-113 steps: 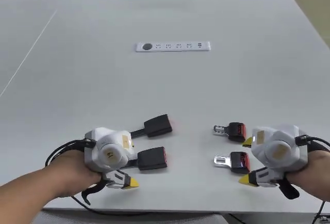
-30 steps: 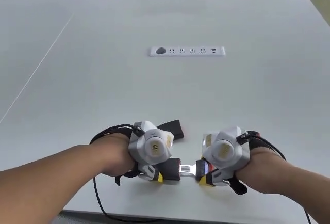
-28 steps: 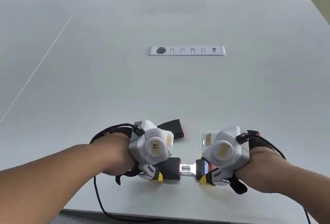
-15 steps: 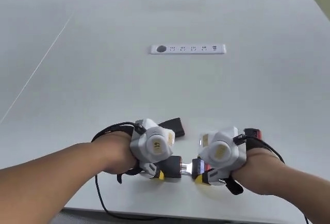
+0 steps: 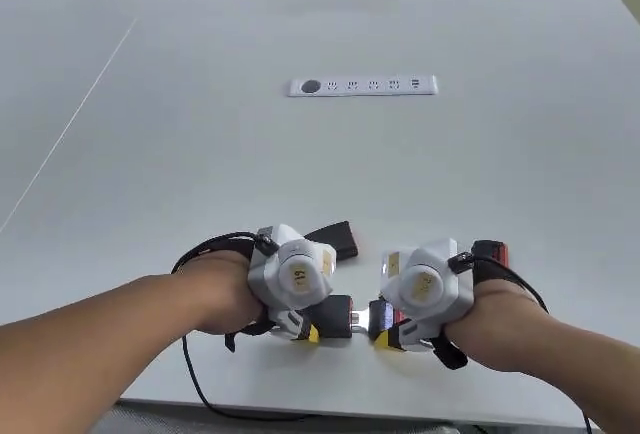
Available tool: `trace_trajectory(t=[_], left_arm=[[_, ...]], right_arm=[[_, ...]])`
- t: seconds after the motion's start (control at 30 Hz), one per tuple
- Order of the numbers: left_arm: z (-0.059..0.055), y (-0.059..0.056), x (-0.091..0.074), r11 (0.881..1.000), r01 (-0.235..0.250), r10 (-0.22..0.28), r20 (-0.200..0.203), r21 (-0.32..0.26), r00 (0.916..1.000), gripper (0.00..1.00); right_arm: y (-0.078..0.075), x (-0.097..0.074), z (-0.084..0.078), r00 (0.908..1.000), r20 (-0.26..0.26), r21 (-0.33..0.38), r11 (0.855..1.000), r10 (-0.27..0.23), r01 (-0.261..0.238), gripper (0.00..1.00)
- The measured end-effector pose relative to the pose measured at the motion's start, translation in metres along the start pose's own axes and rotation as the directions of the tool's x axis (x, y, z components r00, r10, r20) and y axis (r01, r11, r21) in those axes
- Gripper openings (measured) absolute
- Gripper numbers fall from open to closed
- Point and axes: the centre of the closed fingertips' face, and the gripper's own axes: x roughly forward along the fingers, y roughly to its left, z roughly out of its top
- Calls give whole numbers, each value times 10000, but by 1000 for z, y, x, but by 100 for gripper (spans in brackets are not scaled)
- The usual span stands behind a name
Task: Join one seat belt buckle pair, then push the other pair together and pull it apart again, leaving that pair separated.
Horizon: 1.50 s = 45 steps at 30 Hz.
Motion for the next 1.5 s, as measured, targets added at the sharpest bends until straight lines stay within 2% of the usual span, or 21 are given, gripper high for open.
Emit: trace_trajectory(t=[0.5, 0.53, 0.8, 1.0, 1.07, 1.27, 1.5], left_arm=[[0, 1, 0, 9999, 31, -28, -202, 145, 9998, 33], [0, 1, 1, 9999, 59, -57, -141, 152, 9999, 33], [1, 1, 1, 10000, 19, -18, -108, 79, 9999, 33], [1, 2, 1, 9999, -51, 53, 98, -141, 9999, 34], [1, 2, 0, 9999, -89, 92, 247, -145, 9997, 33], [0, 2, 0, 9995, -100, 109, 275, -302, 9996, 34], [0, 2, -1, 9988, -160, 185, 553, -457, 9983, 34]], right_arm=[[-1, 9, 15, 9996, 274, -41, 10000, 72, -71, 31], [2, 7, 17, 9994, 324, -62, 10000, 70, -68, 31], [2, 7, 13, 9996, 240, -138, 9998, 128, -125, 32], [2, 6, 10, 9994, 274, -201, 9996, 201, -195, 33], [2, 5, 10, 9990, 342, -206, 9994, 271, -264, 34], [3, 5, 10, 9979, 543, -295, 9990, 345, -330, 34], [4, 5, 10, 9958, 858, -215, 9993, 328, -311, 34]])
